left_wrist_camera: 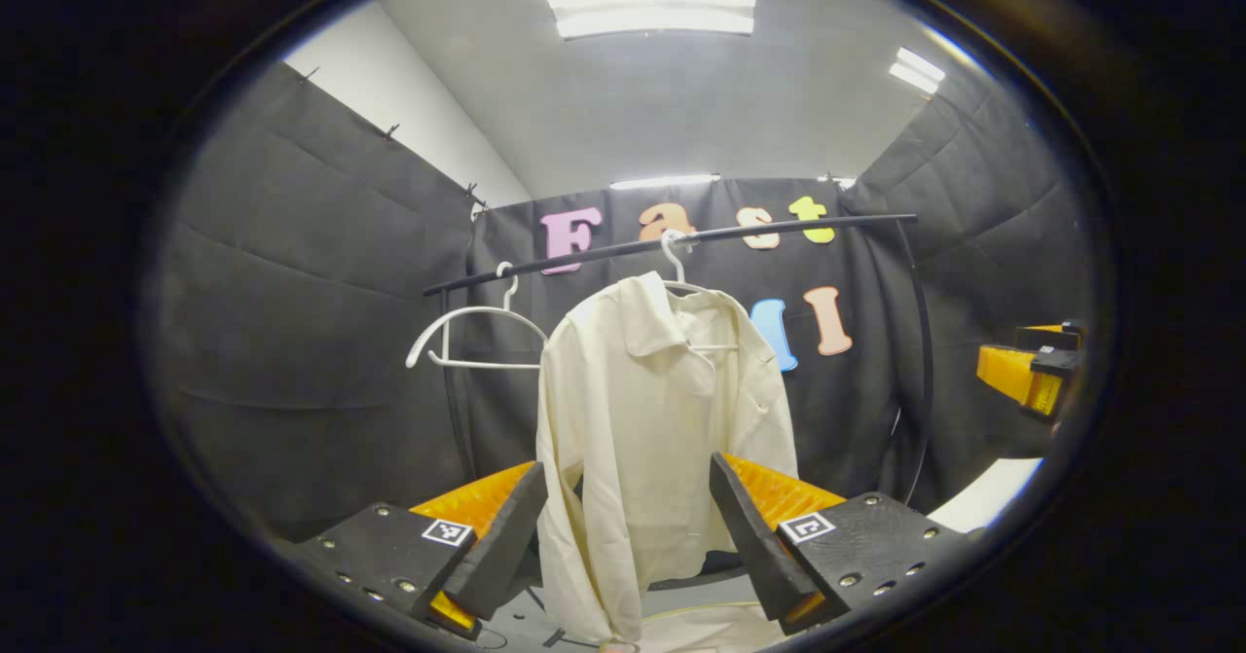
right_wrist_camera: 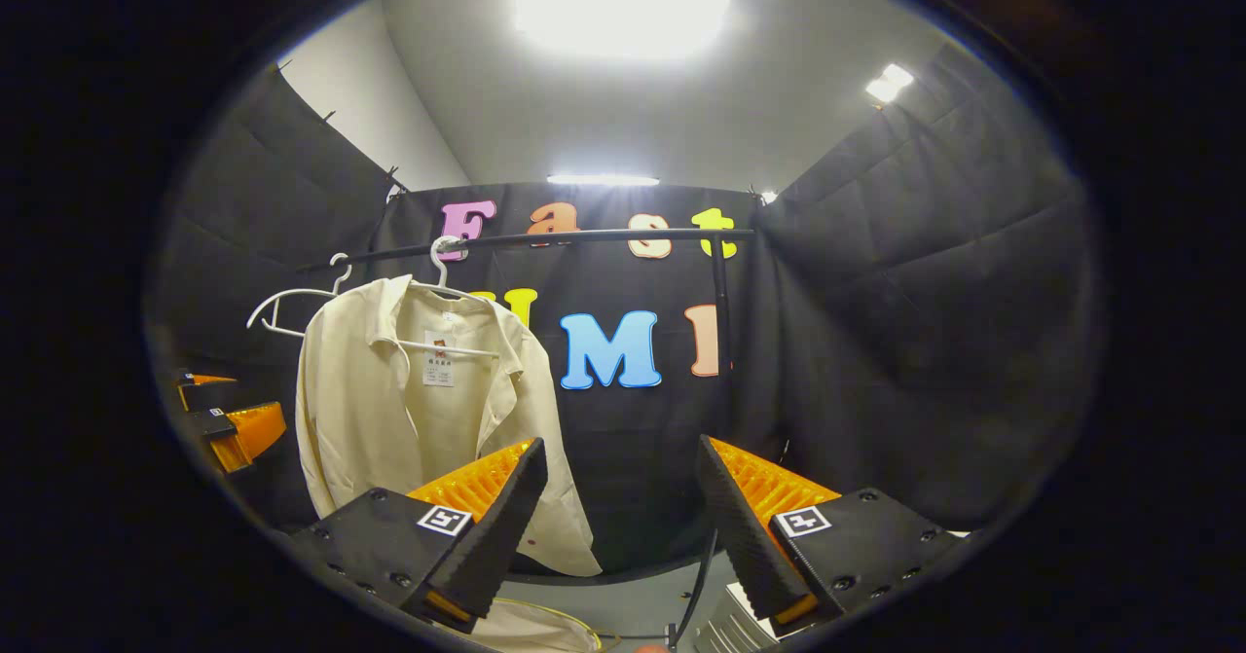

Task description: Grasp the clothes on the hanger with both hands and then place them into the laundry hamper below.

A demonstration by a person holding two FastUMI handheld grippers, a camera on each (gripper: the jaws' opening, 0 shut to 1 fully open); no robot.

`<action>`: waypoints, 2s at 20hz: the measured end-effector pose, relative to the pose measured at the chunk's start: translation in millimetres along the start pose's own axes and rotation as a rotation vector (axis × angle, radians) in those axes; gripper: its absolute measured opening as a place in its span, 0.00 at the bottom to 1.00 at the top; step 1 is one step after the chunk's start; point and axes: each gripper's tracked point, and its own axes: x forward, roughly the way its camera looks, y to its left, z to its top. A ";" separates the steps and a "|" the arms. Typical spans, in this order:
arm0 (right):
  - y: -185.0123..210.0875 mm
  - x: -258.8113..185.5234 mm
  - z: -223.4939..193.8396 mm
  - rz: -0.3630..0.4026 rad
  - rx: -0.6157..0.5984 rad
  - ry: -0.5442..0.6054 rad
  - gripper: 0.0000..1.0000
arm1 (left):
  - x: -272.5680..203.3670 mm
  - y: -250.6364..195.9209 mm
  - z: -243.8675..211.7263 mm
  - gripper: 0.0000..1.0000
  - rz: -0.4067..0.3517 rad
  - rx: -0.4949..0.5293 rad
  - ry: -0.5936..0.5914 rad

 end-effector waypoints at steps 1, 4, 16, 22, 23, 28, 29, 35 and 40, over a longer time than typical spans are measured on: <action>0.4 0.0 -0.1 0.001 0.001 0.001 0.96 | 0.0 0.3 -0.2 0.98 -0.001 0.002 -0.002; 0.8 -0.1 0.6 0.005 0.001 0.000 0.96 | -0.8 2.7 1.0 1.00 0.000 0.006 -0.005; 4.9 -0.7 8.4 0.018 0.013 0.012 0.98 | 6.6 9.6 1.3 0.98 0.003 0.013 0.016; 24.1 10.5 15.3 0.018 0.023 -0.012 0.96 | 16.0 14.5 -0.5 1.00 -0.029 0.014 0.024; 27.5 13.7 15.1 0.021 0.020 -0.015 0.96 | 16.2 14.7 0.1 1.00 -0.033 0.012 0.020; 39.9 27.0 16.0 0.031 0.004 -0.014 0.98 | 20.0 19.4 2.8 0.98 -0.034 -0.002 0.014; 42.9 31.6 16.9 0.038 0.005 -0.016 0.97 | 22.0 20.9 3.3 0.98 -0.031 -0.003 0.014; 53.1 73.3 10.4 0.100 -0.010 -0.020 0.97 | 47.7 2.2 14.9 0.98 -0.018 -0.009 -0.005; 64.0 125.2 1.8 0.197 0.001 -0.025 0.98 | 90.8 -34.7 21.7 1.00 0.010 -0.006 -0.022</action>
